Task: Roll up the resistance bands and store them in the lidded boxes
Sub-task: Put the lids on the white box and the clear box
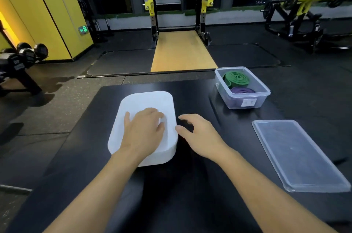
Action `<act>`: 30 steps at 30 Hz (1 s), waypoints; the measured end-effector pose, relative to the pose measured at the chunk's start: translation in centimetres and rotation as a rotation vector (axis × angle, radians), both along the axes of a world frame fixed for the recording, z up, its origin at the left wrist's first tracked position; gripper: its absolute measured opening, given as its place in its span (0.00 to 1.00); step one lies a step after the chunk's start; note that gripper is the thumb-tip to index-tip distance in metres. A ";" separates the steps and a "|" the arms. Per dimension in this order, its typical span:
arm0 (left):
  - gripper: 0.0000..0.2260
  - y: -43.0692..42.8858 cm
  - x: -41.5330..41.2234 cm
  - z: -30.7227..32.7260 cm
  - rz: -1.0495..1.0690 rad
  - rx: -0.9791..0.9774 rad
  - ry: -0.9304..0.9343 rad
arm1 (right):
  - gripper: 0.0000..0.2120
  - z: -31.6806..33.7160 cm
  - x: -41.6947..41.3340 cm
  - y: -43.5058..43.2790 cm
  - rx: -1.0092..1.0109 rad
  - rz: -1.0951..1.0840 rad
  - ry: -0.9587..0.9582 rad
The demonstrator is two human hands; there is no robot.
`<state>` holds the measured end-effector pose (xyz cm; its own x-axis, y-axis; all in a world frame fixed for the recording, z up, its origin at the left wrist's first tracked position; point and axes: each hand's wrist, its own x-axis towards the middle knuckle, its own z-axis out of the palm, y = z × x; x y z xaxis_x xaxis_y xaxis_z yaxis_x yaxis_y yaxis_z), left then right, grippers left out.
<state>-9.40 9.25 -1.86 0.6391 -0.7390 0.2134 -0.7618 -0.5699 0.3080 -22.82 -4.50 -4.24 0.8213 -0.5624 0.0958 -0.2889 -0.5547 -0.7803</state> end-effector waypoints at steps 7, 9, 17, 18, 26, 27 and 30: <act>0.15 -7.7 -5.5 -0.2 -0.245 -0.086 0.024 | 0.19 0.2 -6.5 -4.1 -0.053 -0.099 0.071; 0.16 -10.0 -6.7 -0.5 -0.292 -0.080 0.050 | 0.20 0.3 -8.6 -5.4 -0.080 -0.140 0.100; 0.25 -19.9 -9.7 -1.6 -0.414 -0.079 0.078 | 0.23 -0.9 -16.1 -9.8 -0.341 -0.264 0.310; 0.27 -21.1 -9.8 -1.8 -0.414 -0.071 0.085 | 0.21 -1.3 -16.9 -10.2 -0.356 -0.266 0.338; 0.30 -25.7 -10.3 -3.4 -0.401 -0.020 0.063 | 0.19 -4.0 -18.9 -11.0 -0.422 -0.231 0.321; 0.29 -25.7 -10.3 -3.4 -0.399 -0.023 0.050 | 0.19 -3.9 -18.8 -11.1 -0.409 -0.235 0.315; 0.28 -25.4 -10.1 -3.0 -0.405 -0.023 0.031 | 0.16 -3.6 -18.6 -11.7 -0.406 -0.317 0.262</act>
